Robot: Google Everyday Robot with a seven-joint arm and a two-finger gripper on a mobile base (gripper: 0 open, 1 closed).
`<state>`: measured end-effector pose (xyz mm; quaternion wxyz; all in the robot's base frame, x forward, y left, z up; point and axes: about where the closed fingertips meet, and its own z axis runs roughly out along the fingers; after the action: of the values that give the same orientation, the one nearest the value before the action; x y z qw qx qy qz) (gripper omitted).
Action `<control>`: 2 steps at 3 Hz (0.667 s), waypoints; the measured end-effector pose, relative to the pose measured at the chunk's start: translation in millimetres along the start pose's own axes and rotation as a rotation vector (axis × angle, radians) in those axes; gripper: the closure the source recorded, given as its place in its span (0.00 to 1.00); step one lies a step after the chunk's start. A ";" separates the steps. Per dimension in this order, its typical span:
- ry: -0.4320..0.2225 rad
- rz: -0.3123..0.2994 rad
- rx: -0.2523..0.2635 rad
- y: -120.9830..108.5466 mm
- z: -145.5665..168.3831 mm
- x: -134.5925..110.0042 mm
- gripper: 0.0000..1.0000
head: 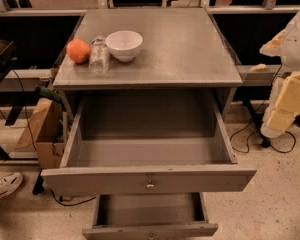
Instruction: Place water bottle into top drawer
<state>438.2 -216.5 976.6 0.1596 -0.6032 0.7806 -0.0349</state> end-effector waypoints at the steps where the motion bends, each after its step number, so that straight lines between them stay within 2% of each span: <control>1: 0.000 0.000 0.000 0.0 0.0 -0.1 0.00; 2: -0.060 0.051 0.007 -4.4 -4.9 -12.6 0.00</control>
Offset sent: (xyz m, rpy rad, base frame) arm 0.0138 0.0228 0.0153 0.1678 -0.0151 -0.0852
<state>443.7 -206.4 984.9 0.1858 -0.5833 0.7906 -0.0155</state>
